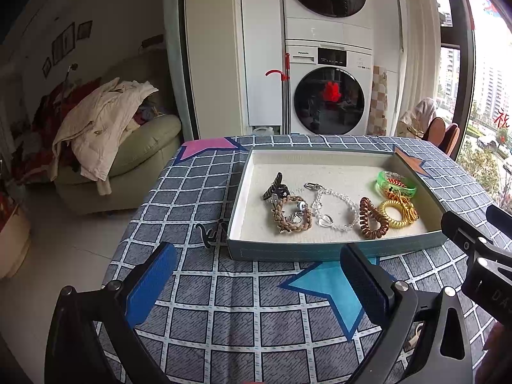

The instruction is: Organize jewelry

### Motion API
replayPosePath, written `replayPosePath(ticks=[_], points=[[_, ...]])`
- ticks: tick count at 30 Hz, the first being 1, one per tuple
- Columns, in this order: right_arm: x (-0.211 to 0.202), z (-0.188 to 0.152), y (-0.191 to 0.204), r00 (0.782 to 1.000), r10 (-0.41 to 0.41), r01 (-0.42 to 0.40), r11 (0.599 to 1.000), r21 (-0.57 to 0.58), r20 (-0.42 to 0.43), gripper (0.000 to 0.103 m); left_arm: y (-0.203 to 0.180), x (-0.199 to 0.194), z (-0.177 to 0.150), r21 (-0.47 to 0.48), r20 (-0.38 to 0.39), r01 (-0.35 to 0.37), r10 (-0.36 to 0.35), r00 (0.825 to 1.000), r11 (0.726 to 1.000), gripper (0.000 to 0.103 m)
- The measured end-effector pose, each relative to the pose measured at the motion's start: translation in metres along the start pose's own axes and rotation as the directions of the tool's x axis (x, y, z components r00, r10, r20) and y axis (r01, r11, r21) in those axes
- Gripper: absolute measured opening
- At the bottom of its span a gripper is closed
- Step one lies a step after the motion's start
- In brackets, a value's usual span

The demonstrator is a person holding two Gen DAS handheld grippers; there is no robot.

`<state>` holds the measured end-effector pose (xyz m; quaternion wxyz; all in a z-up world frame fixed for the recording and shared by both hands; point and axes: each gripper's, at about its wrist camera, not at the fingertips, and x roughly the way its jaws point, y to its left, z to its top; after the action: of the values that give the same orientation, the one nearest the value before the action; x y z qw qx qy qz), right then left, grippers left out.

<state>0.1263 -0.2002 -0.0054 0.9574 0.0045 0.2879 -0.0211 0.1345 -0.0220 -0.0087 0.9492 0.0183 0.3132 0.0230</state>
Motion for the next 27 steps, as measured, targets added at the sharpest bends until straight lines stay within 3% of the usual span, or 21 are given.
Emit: replayPosePath(ticks=[27], points=[[-0.0015, 0.0018, 0.0000, 1.000, -0.002, 0.002, 1.000, 0.002, 0.005, 0.090, -0.0011, -0.0010, -0.0022, -0.001, -0.007, 0.003, -0.003, 1.000, 1.000, 0.103]])
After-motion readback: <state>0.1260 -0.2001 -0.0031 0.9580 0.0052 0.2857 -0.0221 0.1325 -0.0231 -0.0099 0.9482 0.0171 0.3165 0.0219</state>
